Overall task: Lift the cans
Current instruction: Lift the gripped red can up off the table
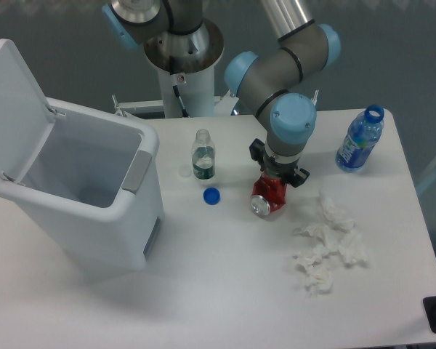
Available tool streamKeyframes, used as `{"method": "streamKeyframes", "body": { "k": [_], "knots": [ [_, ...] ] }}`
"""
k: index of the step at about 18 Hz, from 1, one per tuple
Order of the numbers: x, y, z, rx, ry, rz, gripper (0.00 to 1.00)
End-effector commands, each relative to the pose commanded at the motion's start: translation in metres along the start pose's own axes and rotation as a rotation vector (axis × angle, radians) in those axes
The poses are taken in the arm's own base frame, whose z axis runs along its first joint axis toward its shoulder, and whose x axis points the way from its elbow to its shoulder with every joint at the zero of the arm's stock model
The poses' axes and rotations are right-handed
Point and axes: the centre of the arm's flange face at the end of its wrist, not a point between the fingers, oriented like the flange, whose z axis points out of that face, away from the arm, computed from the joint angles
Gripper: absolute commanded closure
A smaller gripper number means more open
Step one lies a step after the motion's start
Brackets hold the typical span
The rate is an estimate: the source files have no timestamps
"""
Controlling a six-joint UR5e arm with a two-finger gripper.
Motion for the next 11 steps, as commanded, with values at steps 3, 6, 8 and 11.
{"method": "streamKeyframes", "body": {
  "k": [3,6,8,11],
  "knots": [
    [-0.007,-0.001,-0.023,0.008,-0.027,0.001,0.42],
    [-0.013,-0.005,-0.055,0.015,-0.053,0.006,0.42],
    [-0.015,-0.007,-0.073,0.021,-0.07,0.01,0.42],
    [-0.013,-0.004,-0.091,0.038,-0.094,0.007,0.43]
  ]
}}
